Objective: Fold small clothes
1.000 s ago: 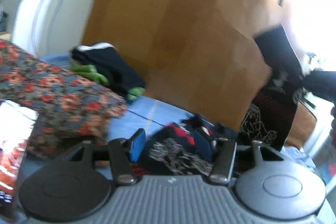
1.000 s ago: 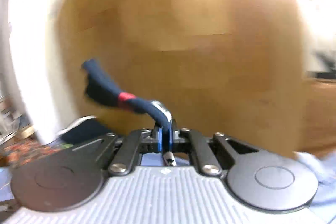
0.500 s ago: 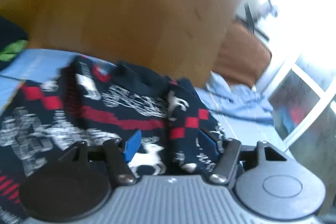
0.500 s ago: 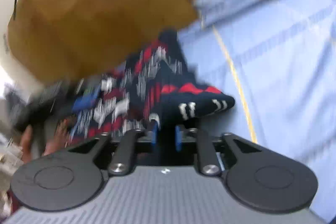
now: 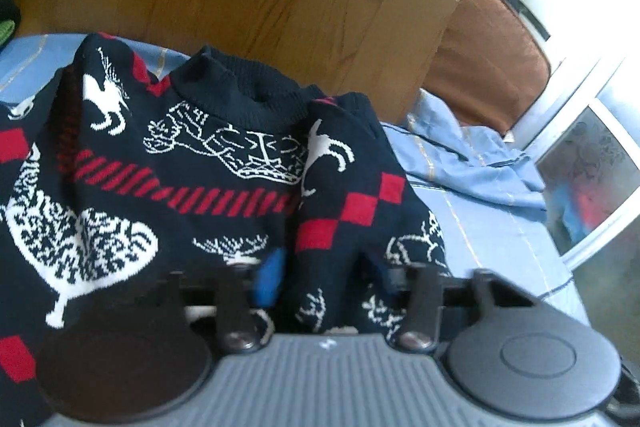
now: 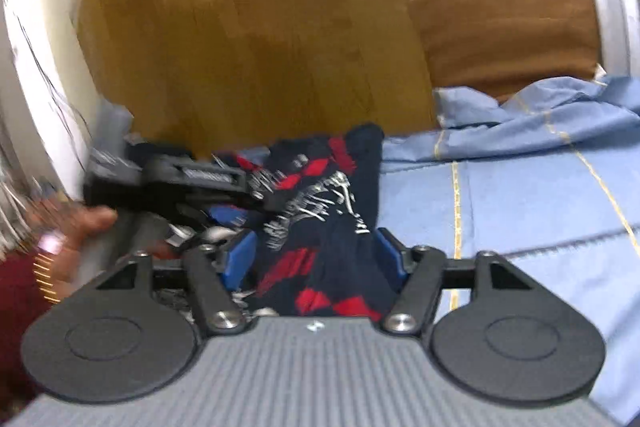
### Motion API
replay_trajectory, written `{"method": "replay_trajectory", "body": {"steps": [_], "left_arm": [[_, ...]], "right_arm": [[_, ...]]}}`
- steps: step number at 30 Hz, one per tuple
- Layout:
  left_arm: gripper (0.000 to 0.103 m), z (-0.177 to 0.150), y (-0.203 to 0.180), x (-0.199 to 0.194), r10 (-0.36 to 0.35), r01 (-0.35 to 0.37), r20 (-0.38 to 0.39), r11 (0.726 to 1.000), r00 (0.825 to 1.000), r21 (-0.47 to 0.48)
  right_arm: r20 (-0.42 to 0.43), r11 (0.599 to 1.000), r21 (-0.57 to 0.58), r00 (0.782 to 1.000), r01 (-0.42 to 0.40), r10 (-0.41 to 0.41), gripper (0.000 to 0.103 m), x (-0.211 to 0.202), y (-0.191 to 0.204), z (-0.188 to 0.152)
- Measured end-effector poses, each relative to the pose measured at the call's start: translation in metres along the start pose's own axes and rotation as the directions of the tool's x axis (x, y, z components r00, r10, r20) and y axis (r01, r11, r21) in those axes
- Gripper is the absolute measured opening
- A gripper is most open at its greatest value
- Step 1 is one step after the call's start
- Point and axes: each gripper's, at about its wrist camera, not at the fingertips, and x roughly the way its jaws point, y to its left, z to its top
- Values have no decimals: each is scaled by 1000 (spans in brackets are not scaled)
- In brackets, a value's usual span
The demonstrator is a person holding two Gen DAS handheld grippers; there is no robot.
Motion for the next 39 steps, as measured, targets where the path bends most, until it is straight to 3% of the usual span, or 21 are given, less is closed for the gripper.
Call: {"method": "replay_trajectory", "body": {"steps": [1,2,6,8,10,12,13,14,16,20,22,25,28,31,33,35,37,39], "left_arm": [[20,2,0,1,17,-17,-1,1000,1000,-1],[15,5,0,2,22,-22,-4,1000,1000,-2],[12,30,8,-5,-10,11,29,1000,1000,-29],[12,40,6,-7,-5,6,53,1000,999,-17],[13,44,-1,-4,5,-6,61,1000,998,16],[16,41,-9,1,35,-38,62,998,997,54],[24,38,-11,1,46,-50,62,997,997,65],[33,34,-12,1,56,-61,62,995,996,74],[40,30,-9,-5,61,-66,64,995,996,73],[47,25,8,-46,40,-46,113,998,993,52],[51,22,21,-73,54,-62,161,997,986,47],[54,10,55,-123,99,-106,236,994,967,15],[56,-11,94,-170,201,-201,291,979,935,-31],[56,-38,128,-212,317,-304,310,948,896,-91],[56,-52,144,-230,354,-332,309,935,883,-123],[56,-69,155,-244,369,-337,303,929,879,-153],[56,-85,159,-251,356,-320,292,933,888,-163],[56,-101,160,-258,333,-292,294,940,896,-174]], "right_arm": [[-33,999,-22,999,35,-35,11,15,2,1],[-52,998,-19,997,54,-55,10,15,1,2],[-23,988,104,993,-114,117,10,-34,3,3],[-37,961,122,966,-248,254,10,-59,10,-2],[-106,930,124,927,-347,360,13,-78,24,-20],[-218,923,79,897,-376,384,16,-86,39,-46],[-258,924,41,890,-380,377,16,-89,44,-56],[-267,929,16,894,-369,360,16,-94,47,-62],[-214,943,2,921,-333,326,17,-101,41,-56],[-46,964,-29,963,-266,264,32,-111,22,-25],[-20,968,-48,969,-248,247,34,-107,17,-17],[-61,963,-55,964,-263,259,34,-84,19,-22],[-245,965,-68,942,-254,231,34,-43,25,-41],[-263,948,-187,943,-258,205,34,-46,38,-38],[-182,939,-185,949,-290,257,35,-60,37,-18],[-152,925,-189,940,-330,304,35,-62,42,4],[-154,908,-201,927,-367,341,35,-59,56,19],[-195,883,-174,894,-436,403,35,-44,77,29]]}}
